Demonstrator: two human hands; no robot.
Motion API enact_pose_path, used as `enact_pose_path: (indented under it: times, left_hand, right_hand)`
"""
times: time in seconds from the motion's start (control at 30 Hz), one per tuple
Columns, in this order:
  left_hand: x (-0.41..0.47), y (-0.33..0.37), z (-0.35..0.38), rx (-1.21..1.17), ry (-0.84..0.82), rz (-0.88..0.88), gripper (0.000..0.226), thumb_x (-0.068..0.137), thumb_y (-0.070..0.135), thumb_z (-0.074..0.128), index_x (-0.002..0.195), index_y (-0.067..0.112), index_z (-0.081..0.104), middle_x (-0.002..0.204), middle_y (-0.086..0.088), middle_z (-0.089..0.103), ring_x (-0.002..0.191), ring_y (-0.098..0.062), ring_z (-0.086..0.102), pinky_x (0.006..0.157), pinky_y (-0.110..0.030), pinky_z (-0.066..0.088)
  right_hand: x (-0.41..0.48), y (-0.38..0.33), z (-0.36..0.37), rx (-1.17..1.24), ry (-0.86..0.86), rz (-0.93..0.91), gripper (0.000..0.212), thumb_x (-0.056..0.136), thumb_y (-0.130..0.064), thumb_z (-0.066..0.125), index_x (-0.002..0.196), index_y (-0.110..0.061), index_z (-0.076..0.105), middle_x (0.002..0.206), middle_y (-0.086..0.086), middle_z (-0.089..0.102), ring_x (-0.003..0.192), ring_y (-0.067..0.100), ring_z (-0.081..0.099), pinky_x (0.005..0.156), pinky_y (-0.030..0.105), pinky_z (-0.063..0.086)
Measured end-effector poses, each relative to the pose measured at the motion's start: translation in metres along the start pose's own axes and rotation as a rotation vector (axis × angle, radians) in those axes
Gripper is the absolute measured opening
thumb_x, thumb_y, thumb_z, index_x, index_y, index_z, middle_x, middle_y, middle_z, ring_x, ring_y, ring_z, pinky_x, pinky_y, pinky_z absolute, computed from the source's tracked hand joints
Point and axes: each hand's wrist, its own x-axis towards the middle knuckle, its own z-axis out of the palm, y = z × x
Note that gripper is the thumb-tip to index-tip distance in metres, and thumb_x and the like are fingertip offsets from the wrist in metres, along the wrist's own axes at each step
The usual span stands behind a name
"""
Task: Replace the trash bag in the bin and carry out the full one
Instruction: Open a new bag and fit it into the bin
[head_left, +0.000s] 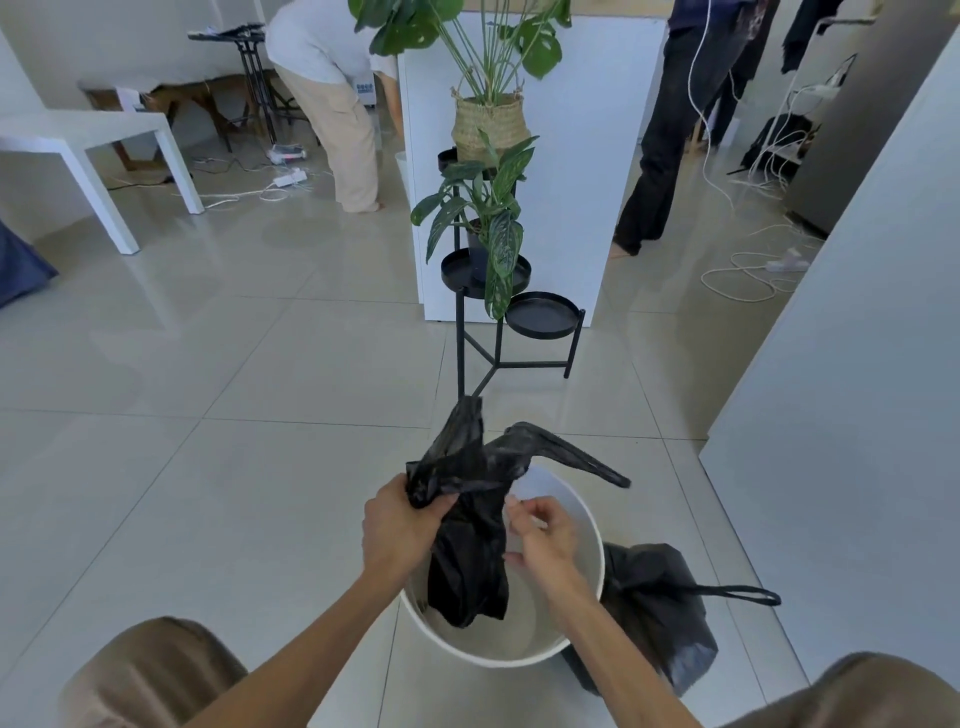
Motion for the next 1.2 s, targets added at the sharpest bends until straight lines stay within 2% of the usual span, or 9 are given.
enact_pose_path:
  times: [0.2,0.33,0.43,0.5,0.63,0.77,1.0,1.13,1.2]
  left_hand:
    - [-0.023,-0.004,0.007,0.02,-0.183,0.123,0.033,0.079,0.05,0.076,0.107,0.034,0.067,0.092,0.012,0.076,0.084,-0.013,0.074,0.075,-0.04,0.062]
    - [-0.027,0.0,-0.005,0.135,-0.391,0.284,0.026,0.078,0.056,0.076,0.098,0.056,0.06,0.091,0.029,0.071,0.091,0.005,0.067,0.078,-0.015,0.052]
    - [-0.02,0.007,-0.025,0.201,-0.759,0.334,0.035,0.073,0.067,0.077,0.103,0.068,0.06,0.102,0.042,0.066,0.097,0.019,0.06,0.077,-0.001,0.044]
    - [-0.008,0.014,-0.04,0.329,-0.9,0.272,0.044,0.068,0.083,0.066,0.104,0.057,0.068,0.105,0.032,0.07,0.089,0.013,0.063,0.072,-0.006,0.049]
    - [0.018,0.032,-0.051,0.286,-0.705,0.164,0.092,0.062,0.098,0.047,0.115,0.027,0.074,0.106,0.007,0.072,0.084,-0.013,0.071,0.083,-0.033,0.057]
    - [0.01,0.063,-0.028,0.074,-0.567,0.206,0.065,0.069,0.09,0.054,0.092,0.031,0.068,0.096,0.009,0.074,0.078,-0.011,0.073,0.079,-0.035,0.062]
    - [-0.007,0.051,0.018,0.092,-0.422,0.186,0.031,0.079,0.03,0.08,0.09,0.029,0.051,0.07,-0.004,0.069,0.063,-0.018,0.06,0.075,-0.043,0.055]
    - [-0.001,0.04,0.012,0.205,-0.361,0.377,0.02,0.087,0.004,0.062,0.092,0.023,0.062,0.081,-0.008,0.074,0.073,-0.027,0.066,0.077,-0.043,0.057]
    - [0.001,0.037,0.006,0.376,-0.381,0.583,0.024,0.087,0.004,0.056,0.098,0.017,0.073,0.088,-0.005,0.077,0.079,-0.027,0.068,0.075,-0.038,0.055]
  right_hand:
    - [0.026,-0.039,-0.003,0.134,-0.062,0.116,0.029,0.091,-0.03,0.073,0.099,-0.011,0.053,0.105,0.014,0.072,0.094,0.034,0.075,0.067,0.037,0.064]
    - [0.033,-0.042,-0.005,0.021,-0.106,0.136,0.017,0.091,-0.001,0.061,0.104,-0.008,0.054,0.1,0.025,0.074,0.077,0.031,0.072,0.061,0.035,0.06]
    - [0.037,-0.046,-0.011,0.023,-0.126,0.076,0.008,0.089,0.003,0.057,0.09,-0.001,0.064,0.076,0.02,0.073,0.058,0.022,0.068,0.049,0.028,0.055]
    - [0.039,-0.051,-0.016,-0.07,-0.131,0.046,0.024,0.091,0.004,0.052,0.07,-0.009,0.054,0.051,0.006,0.06,0.044,0.018,0.058,0.044,0.021,0.05]
    - [0.045,-0.051,-0.017,-0.201,-0.091,-0.145,0.034,0.078,0.02,0.067,0.075,-0.012,0.057,0.067,0.007,0.054,0.062,0.018,0.054,0.06,0.022,0.049]
    - [0.042,-0.047,-0.016,-0.182,-0.114,-0.225,0.035,0.075,0.017,0.074,0.078,-0.014,0.059,0.07,0.004,0.056,0.064,0.015,0.053,0.056,0.012,0.047]
    - [0.029,-0.031,-0.024,0.102,-0.263,-0.06,0.024,0.083,0.008,0.063,0.08,-0.016,0.064,0.069,0.006,0.063,0.065,0.024,0.06,0.062,0.035,0.051]
    - [0.026,-0.031,-0.032,-0.172,-0.109,-0.131,0.025,0.082,-0.002,0.064,0.064,-0.018,0.069,0.062,0.003,0.065,0.058,0.022,0.056,0.055,0.038,0.048]
    - [0.025,-0.036,-0.033,-0.415,-0.02,-0.197,0.025,0.089,-0.005,0.063,0.076,-0.022,0.075,0.08,0.003,0.072,0.069,0.027,0.066,0.065,0.042,0.06]
